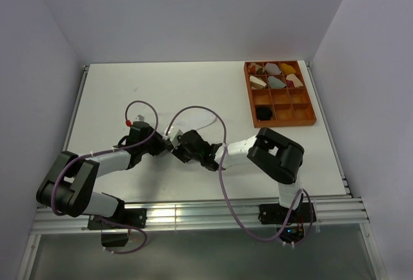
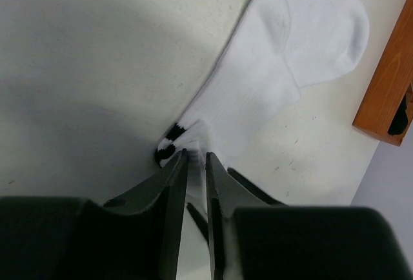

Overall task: Roll the socks
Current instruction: Roll the sock at the center of the board.

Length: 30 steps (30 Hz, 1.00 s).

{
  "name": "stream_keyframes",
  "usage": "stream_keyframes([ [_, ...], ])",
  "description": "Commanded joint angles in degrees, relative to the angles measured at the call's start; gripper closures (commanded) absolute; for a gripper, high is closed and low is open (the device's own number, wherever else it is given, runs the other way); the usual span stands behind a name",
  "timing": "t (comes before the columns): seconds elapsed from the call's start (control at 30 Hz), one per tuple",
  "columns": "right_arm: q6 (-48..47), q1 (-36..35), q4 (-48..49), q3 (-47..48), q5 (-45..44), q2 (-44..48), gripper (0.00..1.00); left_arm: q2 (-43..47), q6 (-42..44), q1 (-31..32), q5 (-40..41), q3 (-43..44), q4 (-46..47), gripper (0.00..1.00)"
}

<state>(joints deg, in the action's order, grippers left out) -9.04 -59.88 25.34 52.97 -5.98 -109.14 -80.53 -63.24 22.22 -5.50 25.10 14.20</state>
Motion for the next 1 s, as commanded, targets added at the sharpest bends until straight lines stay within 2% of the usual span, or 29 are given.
stream_keyframes([
  [0.0, 3.8, 3.6, -1.4, 1.4, 4.0, 4.4, 0.54, -1.0, 2.1, 0.4, -0.5, 0.0, -3.5, 0.76],
  [0.07, 4.2, 4.2, -2.7, 2.3, 4.1, 4.6, 0.57, -1.3, 2.1, 0.4, -0.7, 0.0, -3.2, 0.76],
  [0.23, 5.9, 5.7, -4.3, 3.5, 6.8, 3.8, 0.70, -1.4, 2.3, 0.5, -0.7, 0.2, -3.3, 0.76],
  [0.4, 7.2, 6.3, -8.7, 6.1, 10.1, 0.1, 0.81, -1.4, 2.3, 0.5, -0.7, 0.1, -3.1, 0.76],
  [0.53, 8.9, 8.1, -13.7, 9.4, 15.8, -2.3, 0.84, -1.6, 2.2, 0.4, -0.7, 0.0, -2.8, 0.76],
  [0.8, 17.7, 13.4, -25.3, 14.0, 15.8, -3.8, 0.87, -0.6, 2.9, 0.4, 0.8, 0.6, -4.5, 0.76],
  [0.97, 22.9, 15.7, -32.0, 15.5, 21.3, -4.6, 0.87, -1.1, 3.4, 0.4, 1.4, 1.2, -5.0, 0.76],
])
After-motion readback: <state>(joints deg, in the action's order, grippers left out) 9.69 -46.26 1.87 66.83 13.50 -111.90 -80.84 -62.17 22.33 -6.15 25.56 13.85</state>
